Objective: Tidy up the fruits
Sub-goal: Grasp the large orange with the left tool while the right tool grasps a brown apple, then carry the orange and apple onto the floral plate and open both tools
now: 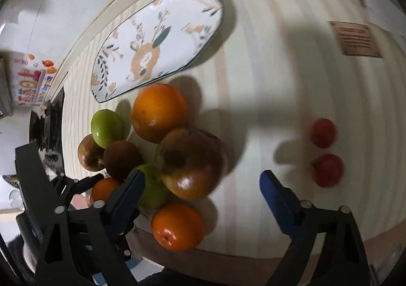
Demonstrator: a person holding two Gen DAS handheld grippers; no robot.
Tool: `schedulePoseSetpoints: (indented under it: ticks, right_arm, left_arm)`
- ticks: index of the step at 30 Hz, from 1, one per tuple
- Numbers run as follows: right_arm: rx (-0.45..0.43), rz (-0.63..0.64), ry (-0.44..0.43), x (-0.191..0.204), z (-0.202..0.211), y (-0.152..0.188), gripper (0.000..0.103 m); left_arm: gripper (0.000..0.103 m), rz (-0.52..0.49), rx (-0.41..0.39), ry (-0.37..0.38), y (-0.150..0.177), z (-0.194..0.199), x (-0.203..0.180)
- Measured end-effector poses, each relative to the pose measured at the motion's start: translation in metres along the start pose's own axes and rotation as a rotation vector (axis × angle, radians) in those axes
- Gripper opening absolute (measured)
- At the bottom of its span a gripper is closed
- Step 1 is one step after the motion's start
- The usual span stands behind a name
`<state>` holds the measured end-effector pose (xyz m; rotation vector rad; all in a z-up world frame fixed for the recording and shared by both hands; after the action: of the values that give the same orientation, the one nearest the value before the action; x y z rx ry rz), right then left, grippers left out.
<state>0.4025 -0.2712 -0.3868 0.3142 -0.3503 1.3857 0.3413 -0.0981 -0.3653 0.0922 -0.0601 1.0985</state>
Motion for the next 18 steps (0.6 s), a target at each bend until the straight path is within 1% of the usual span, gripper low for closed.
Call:
schedulePoseSetpoints:
  ticks: [3, 4, 6, 8, 10, 11, 15, 18]
  right_arm:
    - [0.020, 0.050, 0.028, 0.012, -0.018, -0.007, 0.069]
    - [0.014, 0.048, 0.035, 0.014, -0.018, -0.006, 0.069]
    - [0.034, 0.066, 0.077, 0.017, -0.019, -0.001, 0.069]
    - [0.056, 0.086, 0.140, 0.016, -0.015, 0.009, 0.069]
    - [0.077, 0.096, 0.156, 0.013, -0.015, 0.017, 0.069]
    - [0.092, 0.091, 0.152, 0.010, -0.016, 0.021, 0.069]
    - [0.086, 0.051, 0.132, 0.006, -0.017, 0.023, 0.070]
    - [0.078, 0.035, 0.144, 0.006, -0.020, 0.022, 0.070]
  left_arm:
    - [0.075, 0.214, 0.013, 0.068, 0.008, 0.001, 0.027]
    - [0.075, 0.272, 0.013, 0.092, 0.010, 0.000, 0.036]
    - [0.075, 0.315, 0.007, 0.122, 0.012, -0.001, 0.046]
    - [0.076, 0.319, -0.002, 0.138, 0.007, -0.004, 0.054]
    - [0.076, 0.309, -0.002, 0.144, 0.007, -0.006, 0.059]
    - [0.076, 0.298, 0.001, 0.146, 0.004, -0.007, 0.061]
    - [0.077, 0.218, 0.031, 0.150, -0.008, -0.014, 0.065]
    - [0.078, 0.183, 0.052, 0.164, -0.015, -0.018, 0.069]
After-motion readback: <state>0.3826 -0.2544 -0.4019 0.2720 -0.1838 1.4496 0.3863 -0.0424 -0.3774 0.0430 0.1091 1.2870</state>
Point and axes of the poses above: each gripper's, at about its wrist camera, not at the fingertips, and z roughly against the way its jaws point, x to its left, y to its underside, the point moved 2 cm from there along -z, roughly the way its jaws point, and after that the axes turned 1 degree about -z, right-handed, at the moved point
